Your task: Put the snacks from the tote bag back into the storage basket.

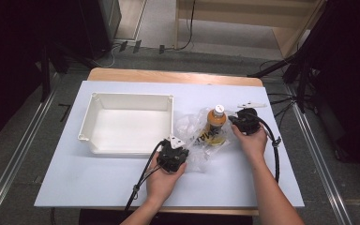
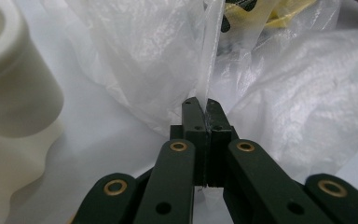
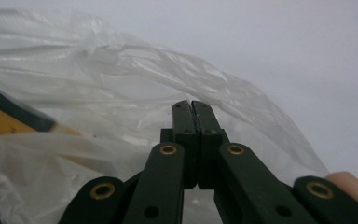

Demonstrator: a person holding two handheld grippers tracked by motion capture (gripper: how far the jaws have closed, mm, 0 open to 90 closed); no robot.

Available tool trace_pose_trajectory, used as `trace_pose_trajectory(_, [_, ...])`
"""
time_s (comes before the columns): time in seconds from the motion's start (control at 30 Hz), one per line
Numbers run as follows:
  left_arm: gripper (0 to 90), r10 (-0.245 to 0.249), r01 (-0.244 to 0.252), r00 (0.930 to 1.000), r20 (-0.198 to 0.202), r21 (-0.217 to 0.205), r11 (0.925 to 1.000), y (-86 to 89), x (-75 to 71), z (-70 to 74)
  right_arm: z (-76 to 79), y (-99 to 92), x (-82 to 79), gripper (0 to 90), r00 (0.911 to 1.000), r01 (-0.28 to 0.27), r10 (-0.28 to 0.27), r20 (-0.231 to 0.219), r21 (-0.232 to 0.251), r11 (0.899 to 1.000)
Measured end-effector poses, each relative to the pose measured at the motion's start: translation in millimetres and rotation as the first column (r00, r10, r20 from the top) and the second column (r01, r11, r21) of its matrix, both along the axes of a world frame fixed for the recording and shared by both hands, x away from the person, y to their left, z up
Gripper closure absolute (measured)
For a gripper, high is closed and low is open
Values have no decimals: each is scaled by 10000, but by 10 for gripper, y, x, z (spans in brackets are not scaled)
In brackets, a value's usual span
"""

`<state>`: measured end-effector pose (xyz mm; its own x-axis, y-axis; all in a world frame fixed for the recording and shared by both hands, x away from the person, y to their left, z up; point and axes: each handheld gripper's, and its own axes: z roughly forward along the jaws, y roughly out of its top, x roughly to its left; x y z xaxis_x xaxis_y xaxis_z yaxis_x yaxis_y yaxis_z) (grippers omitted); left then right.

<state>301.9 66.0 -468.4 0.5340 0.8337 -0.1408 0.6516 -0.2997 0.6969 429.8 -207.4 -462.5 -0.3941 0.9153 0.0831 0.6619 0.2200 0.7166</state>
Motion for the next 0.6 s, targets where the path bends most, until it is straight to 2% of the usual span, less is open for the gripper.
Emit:
trace_pose_trajectory(0.17, [900,-184,186,9998,-32,493,9986,-33,2,-14,-83,1,20,900,9995,28,-31,-306,-95,10000])
trace_pose_trajectory(0.33, [900,-274,270,9996,59,534,9982,-30,-1,-18,-139,4,6,900,9993,74,-78,-364,-98,9999])
trace_pose_trajectory(0.4, [900,-399,389,9989,264,345,9986,-14,-28,-13,-134,1,-1,900,9995,9,-14,-329,-151,9999])
trace_pose_trajectory(0.43, [886,-354,347,9980,523,155,9993,3,-57,2,-128,-10,-7,876,9997,-11,10,-264,-14,10000])
trace_pose_trajectory(0.5, [778,-368,409,9927,1151,-334,9986,53,-119,38,-98,-60,-38,770,9999,-76,80,-73,614,9981])
trace_pose_trajectory(0.53, [733,-246,314,9905,1354,-486,9983,75,-143,50,-76,-92,-62,700,9999,-86,77,98,968,9953])
trace_pose_trajectory(0.6, [653,-122,286,9868,1616,-995,9946,127,-180,68,-19,-137,-133,579,9986,13,-87,530,1382,9904])
